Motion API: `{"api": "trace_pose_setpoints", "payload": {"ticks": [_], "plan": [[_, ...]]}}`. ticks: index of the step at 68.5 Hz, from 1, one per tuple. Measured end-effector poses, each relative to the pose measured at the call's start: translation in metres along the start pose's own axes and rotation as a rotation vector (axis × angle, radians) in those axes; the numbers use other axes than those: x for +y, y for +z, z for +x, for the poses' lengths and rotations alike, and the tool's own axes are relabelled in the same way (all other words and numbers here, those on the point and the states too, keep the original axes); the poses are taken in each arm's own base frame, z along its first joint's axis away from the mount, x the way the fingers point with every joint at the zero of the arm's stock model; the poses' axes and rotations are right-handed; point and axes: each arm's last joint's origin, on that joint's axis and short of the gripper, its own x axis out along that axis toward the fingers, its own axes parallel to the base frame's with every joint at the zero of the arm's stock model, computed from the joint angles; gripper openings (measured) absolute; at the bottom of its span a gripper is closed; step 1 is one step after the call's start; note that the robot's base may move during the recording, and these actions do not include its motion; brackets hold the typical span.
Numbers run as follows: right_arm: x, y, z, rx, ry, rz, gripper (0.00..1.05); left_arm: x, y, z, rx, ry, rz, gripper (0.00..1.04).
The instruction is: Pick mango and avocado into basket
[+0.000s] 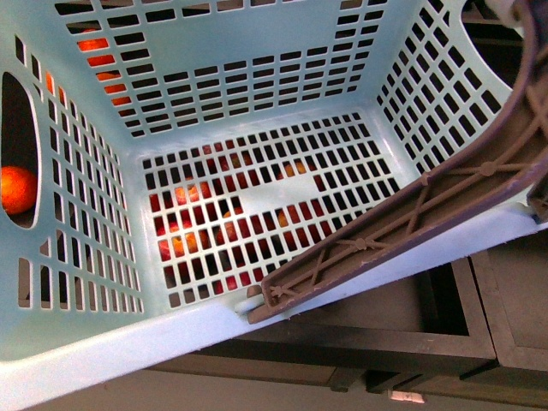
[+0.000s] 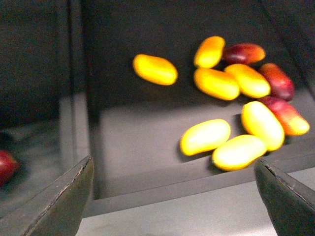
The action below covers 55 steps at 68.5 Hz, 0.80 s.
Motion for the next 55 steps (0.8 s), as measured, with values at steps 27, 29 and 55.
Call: {"api": "trace_pose_setpoints", "payload": {"ticks": [27,29,55], "plan": [[-0.064,-0.009,0.129,0.141,0.114,-0.324,0.96,0.0,0.0,0.0,0.001,-0.001,0.0,0.13],[-0.066,-0.011,0.137,0.152,0.127,-0.331,0.96,0.0,0.0,0.0,0.001,-0.001,0.0,0.13],[-0.064,-0.006,0.255,0.158,0.377,-0.591,0.96,0.0,0.0,0.0,0.001,-0.001,0.0,0.13]]}}
